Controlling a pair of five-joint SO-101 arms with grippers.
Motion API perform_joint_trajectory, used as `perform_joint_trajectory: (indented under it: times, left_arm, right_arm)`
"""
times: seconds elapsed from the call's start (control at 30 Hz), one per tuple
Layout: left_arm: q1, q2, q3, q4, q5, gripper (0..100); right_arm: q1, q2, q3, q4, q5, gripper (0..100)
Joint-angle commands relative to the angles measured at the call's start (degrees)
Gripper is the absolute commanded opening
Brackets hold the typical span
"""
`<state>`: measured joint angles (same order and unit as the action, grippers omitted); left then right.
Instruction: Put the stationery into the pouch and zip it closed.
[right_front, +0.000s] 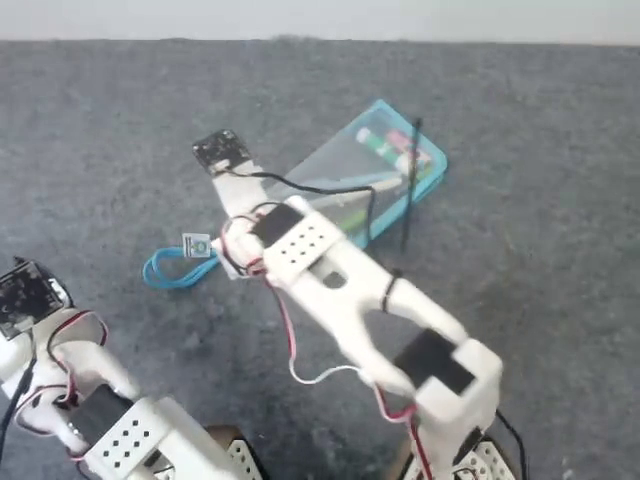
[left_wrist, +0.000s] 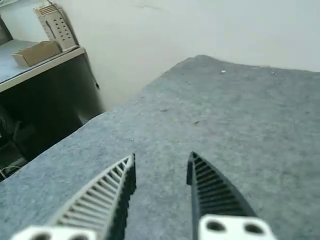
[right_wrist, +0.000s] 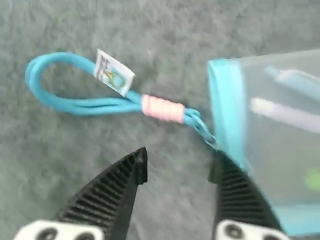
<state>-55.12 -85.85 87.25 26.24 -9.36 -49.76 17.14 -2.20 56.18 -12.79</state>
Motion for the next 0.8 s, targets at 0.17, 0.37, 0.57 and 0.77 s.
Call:
perform_joint_trajectory:
  times: [0.17,0.37,0.57,0.77]
  left_arm:
    - [-0.7,0.62,0.92,-1.93,-0.79,16]
    - [-0.7,0.62,1.01,-1.85,-0.79,16]
    - [-0.62,0.62,1.01,-0.26,-0.79,16]
    - [-0.62,0.62,0.84,-0.09,-0.62,16]
  right_arm:
    - [-1.19,15.78,-23.3,6.29,-11.08,23.2]
    - [-0.66,26.15,-37.89,13.93,-37.45,23.5]
    - [0.66,34.15,-46.86,14.73,-48.53,23.5]
    - [3.3,38.99,-49.49,14.9,-48.79,23.1]
